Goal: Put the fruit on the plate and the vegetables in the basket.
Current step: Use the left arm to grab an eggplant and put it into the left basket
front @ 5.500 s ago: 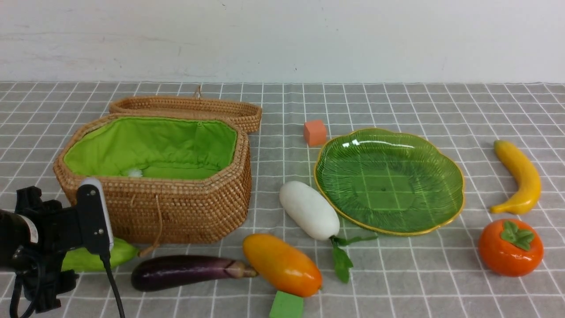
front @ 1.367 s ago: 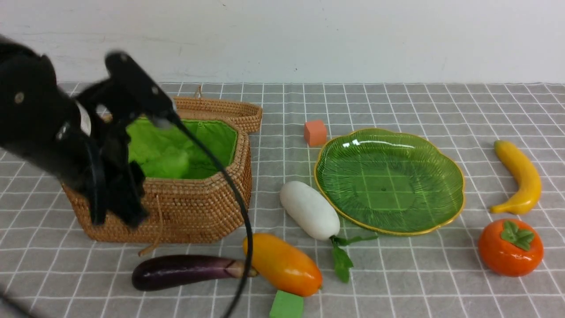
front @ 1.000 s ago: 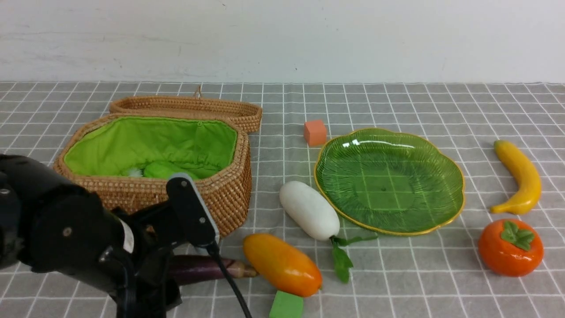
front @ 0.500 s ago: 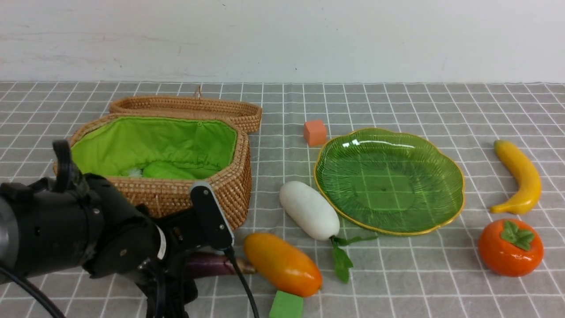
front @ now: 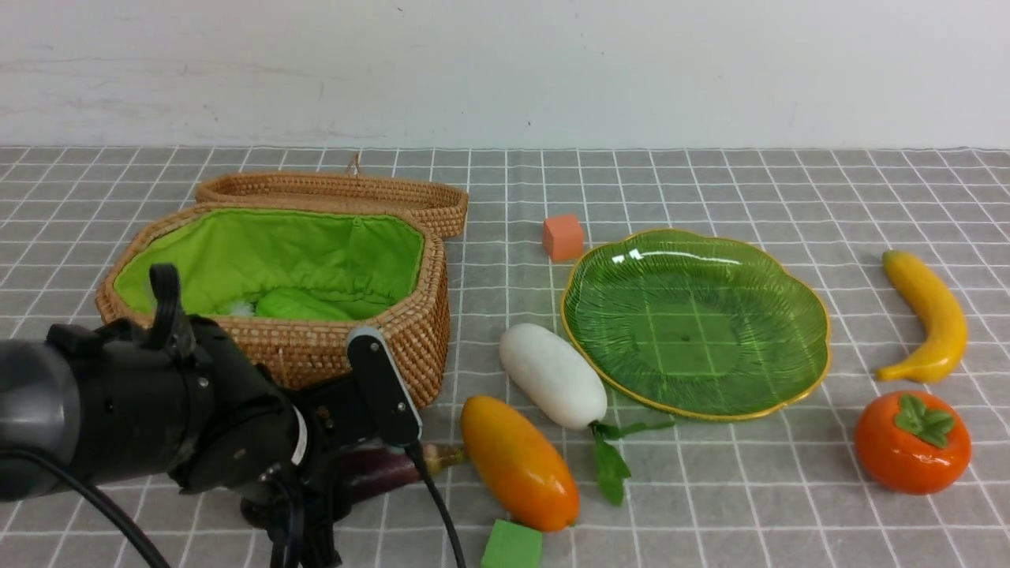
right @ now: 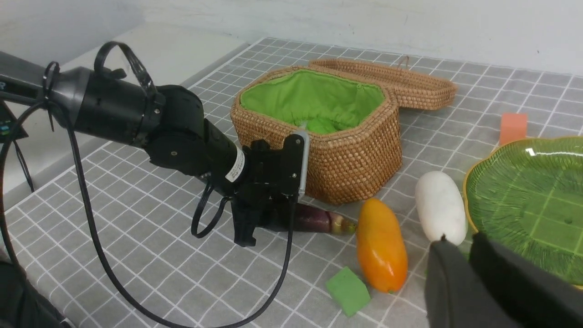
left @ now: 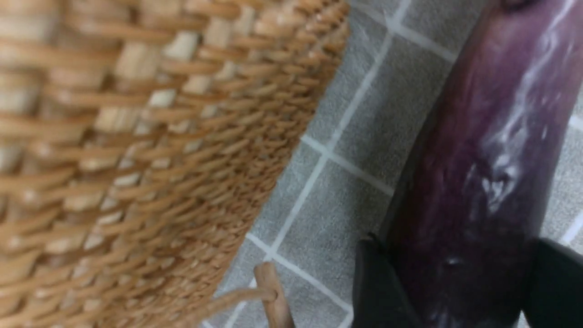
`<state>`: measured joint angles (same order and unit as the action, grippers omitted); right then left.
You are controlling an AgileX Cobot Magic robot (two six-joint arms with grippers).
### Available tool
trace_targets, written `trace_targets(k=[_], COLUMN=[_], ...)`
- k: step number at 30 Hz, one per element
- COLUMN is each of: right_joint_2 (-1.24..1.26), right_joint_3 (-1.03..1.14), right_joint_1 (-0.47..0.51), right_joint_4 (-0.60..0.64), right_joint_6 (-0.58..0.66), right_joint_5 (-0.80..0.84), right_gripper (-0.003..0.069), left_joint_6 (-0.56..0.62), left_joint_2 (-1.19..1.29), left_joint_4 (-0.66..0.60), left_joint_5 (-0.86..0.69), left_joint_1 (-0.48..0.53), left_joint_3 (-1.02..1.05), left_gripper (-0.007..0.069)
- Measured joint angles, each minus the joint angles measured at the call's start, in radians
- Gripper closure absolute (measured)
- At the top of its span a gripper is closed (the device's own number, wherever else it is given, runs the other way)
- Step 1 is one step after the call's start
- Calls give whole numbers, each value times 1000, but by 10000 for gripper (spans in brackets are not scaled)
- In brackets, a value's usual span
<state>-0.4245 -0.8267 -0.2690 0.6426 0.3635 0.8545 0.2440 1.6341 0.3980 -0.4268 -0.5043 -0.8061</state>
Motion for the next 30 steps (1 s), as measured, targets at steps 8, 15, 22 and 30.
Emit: trace_targets(k=[8, 15, 22, 30], right_joint_2=[0, 0, 0, 0], right_joint_3=[0, 0, 0, 0], right_joint_1=[0, 0, 0, 0], right_joint_4=[0, 0, 43, 53], right_joint_6=[0, 0, 1, 1], right_joint_5=[4, 1, -103, -162], right_gripper=[580, 580, 580, 576], left_joint_6=[-1, -5, -5, 12], left_joint_2=[-26, -138, -352, -218], left_joint_4=[-21, -46, 90, 202], left_joint_5=[-77, -207, -269, -185], left_joint_1=[-61, -100, -87, 127], left_joint_3=[2, 10, -140, -398], left_gripper=[245, 245, 245, 245])
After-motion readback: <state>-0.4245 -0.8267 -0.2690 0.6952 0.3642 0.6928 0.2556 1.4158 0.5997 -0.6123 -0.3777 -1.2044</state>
